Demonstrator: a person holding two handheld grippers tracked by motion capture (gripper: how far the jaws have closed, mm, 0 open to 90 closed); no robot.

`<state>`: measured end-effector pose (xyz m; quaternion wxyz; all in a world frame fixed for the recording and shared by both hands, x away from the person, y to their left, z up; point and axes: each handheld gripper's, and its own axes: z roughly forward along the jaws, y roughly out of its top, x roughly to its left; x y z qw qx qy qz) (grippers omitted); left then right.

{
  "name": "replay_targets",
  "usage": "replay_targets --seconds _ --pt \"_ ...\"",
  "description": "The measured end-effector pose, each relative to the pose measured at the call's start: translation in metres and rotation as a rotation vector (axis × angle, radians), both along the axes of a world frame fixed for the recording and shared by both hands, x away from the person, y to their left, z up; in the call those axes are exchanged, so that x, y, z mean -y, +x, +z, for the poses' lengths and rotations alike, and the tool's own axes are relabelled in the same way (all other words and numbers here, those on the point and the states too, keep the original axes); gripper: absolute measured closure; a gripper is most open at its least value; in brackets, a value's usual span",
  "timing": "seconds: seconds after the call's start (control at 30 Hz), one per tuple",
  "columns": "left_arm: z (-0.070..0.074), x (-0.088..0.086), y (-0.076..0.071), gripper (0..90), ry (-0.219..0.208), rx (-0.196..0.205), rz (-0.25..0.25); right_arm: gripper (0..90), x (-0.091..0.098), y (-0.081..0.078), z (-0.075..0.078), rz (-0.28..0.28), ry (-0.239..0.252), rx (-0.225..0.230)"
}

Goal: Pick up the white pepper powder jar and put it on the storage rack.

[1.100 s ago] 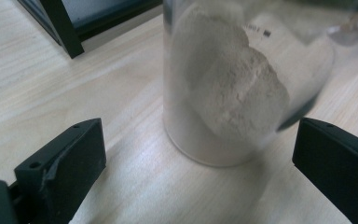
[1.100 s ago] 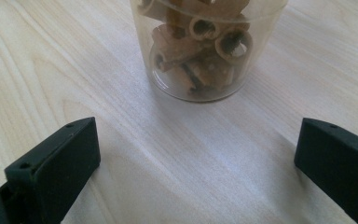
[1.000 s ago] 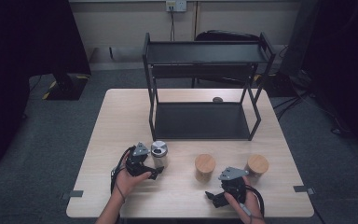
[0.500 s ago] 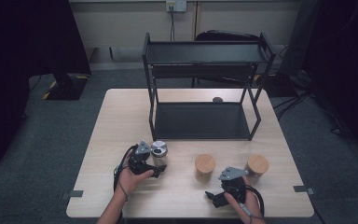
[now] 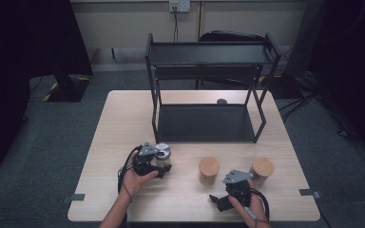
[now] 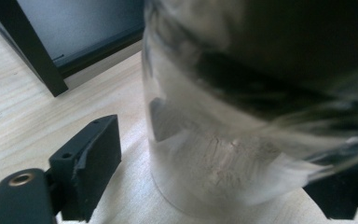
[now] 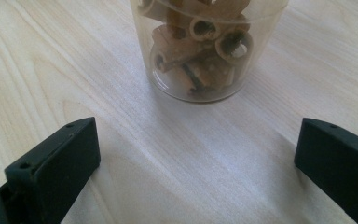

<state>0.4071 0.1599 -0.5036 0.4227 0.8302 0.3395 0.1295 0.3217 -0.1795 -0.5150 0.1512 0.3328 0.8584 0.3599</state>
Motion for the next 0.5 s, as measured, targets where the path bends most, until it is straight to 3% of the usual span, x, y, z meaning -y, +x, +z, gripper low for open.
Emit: replay_targets --seconds 0.5 --pt "0.0031 0.0046 -0.0009 27.5 -0.009 0.024 -0.038 0.0 -0.0003 0.0004 0.0000 0.003 0.000 0.000"
